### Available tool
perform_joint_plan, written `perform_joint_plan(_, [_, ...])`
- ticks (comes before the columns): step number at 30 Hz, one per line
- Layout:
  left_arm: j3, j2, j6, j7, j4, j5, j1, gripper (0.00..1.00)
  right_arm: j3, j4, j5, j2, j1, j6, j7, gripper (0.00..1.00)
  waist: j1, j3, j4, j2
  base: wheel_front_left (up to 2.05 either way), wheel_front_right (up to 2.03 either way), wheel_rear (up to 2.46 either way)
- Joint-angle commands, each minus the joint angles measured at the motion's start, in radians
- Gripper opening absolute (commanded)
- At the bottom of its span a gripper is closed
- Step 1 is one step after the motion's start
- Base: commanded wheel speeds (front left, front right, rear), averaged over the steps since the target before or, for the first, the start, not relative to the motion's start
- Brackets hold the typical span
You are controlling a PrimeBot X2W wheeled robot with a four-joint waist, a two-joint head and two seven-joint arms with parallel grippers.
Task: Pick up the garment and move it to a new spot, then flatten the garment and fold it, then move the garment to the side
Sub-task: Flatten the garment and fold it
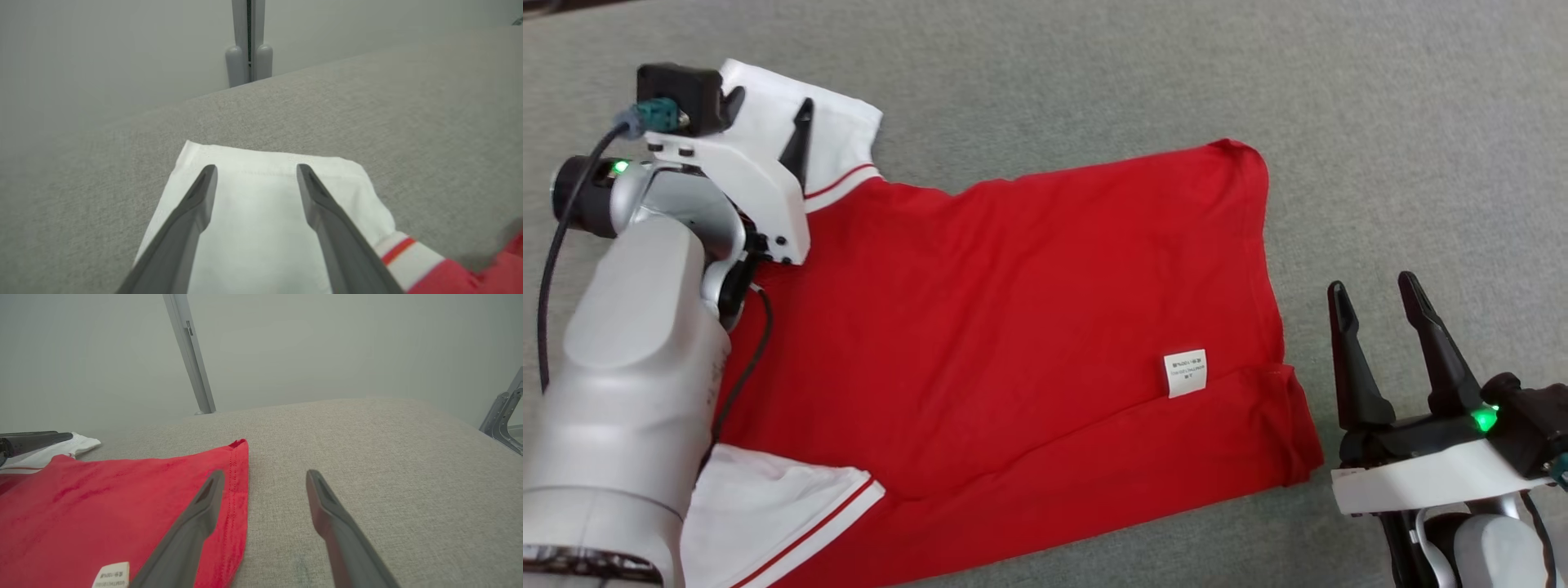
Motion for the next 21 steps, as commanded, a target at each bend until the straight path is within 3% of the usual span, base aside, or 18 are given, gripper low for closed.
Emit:
perform_joint_plan(1, [-0.004, 0.011, -0.001, 0.014, 0.03, -0.003, -0.03, 1.0, 0.0, 0.004, 0.006, 0.001, -0.017, -0.001, -0.013, 1.0, 0.0, 0.042, -0.04, 0.0, 0.0, 0.0, 0.0])
perform_joint_plan(6, [-0.044, 0.019, -0.008, 0.12, 0.188, 0.0, -0.097, 1.0, 0.002, 0.034, 0.017, 0.002, -0.03, -0.001, -0.028, 1.0, 0.0, 0.053, -0.043, 0.0, 0.0, 0.0, 0.0])
perform_joint_plan(7, [-0.046, 0.02, -0.007, 0.115, 0.201, -0.002, -0.101, 0.87, -0.001, 0.04, 0.021, 0.001, -0.031, -0.001, -0.028, 1.0, 0.0, 0.052, -0.042, 0.0, 0.0, 0.0, 0.0])
perform_joint_plan(8, [-0.049, 0.022, -0.007, 0.112, 0.214, -0.003, -0.109, 0.07, -0.006, 0.045, 0.024, -0.002, -0.034, -0.001, -0.027, 1.0, 0.0, 0.051, -0.041, 0.0, 0.0, 0.0, 0.0])
perform_joint_plan(9, [-0.059, 0.023, -0.007, 0.113, 0.228, 0.003, -0.117, 0.0, -0.011, 0.049, 0.027, -0.004, -0.038, -0.001, -0.026, 1.0, 0.0, 0.049, -0.04, 0.0, 0.0, 0.0, 0.0])
perform_joint_plan(16, [-0.069, -0.012, -0.004, -0.027, 0.243, -0.001, -0.151, 0.0, -0.049, 0.096, 0.012, -0.054, -0.102, -0.001, -0.016, 1.0, 0.0, 0.042, 0.004, 0.0, 0.0, 0.0, 0.0])
perform_joint_plan(21, [-0.088, -0.07, -0.004, -0.123, 0.244, -0.003, -0.169, 0.0, -0.044, 0.162, 0.013, -0.104, -0.191, -0.001, -0.006, 1.0, 0.0, 0.043, 0.084, 0.0, 0.0, 0.0, 0.0])
